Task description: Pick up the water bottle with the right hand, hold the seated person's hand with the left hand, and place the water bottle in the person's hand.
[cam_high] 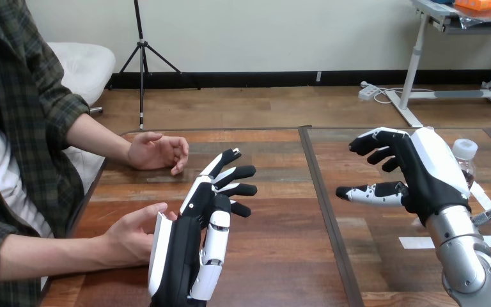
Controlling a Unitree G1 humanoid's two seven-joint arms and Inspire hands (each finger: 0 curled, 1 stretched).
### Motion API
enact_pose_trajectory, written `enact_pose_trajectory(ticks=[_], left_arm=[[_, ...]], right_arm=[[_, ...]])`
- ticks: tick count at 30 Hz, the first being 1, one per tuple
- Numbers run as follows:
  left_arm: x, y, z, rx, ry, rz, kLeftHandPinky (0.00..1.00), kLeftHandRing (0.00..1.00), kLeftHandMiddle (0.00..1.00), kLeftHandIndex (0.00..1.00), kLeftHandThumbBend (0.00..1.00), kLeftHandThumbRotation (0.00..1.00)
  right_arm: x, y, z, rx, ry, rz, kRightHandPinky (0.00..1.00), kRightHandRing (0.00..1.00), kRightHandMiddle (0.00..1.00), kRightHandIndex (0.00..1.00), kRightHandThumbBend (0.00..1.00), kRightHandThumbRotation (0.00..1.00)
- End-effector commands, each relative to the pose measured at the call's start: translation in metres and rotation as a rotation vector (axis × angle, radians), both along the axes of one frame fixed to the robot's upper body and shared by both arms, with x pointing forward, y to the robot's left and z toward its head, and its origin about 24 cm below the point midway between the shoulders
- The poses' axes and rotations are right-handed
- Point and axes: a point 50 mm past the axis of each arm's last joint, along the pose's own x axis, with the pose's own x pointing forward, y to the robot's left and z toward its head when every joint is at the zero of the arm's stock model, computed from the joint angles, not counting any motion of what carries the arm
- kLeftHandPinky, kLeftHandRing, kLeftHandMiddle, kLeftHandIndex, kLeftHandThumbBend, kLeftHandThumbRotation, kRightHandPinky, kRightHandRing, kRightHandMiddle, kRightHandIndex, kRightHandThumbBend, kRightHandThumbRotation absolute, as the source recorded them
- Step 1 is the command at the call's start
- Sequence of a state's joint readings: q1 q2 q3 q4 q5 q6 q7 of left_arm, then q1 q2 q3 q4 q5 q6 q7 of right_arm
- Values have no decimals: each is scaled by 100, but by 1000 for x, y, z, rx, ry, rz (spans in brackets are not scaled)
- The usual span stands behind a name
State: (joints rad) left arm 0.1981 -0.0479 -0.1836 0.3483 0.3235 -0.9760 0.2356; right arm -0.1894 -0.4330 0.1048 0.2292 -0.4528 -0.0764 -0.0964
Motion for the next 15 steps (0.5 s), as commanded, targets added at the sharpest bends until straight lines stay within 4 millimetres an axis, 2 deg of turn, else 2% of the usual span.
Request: enact_pose_trajectory(ticks=[1, 15], left_arm=[[7, -3, 12, -17, -72, -3, 54, 68, 76, 85, 10, 100], [7, -3, 12, -17, -70, -7, 53, 68, 76, 85, 9, 100]], right_arm=[[6, 10, 27, 14, -132, 46, 58, 64, 68, 64, 74, 0], [7, 6, 32, -101, -226, 13, 58, 65, 69, 67, 80, 0]])
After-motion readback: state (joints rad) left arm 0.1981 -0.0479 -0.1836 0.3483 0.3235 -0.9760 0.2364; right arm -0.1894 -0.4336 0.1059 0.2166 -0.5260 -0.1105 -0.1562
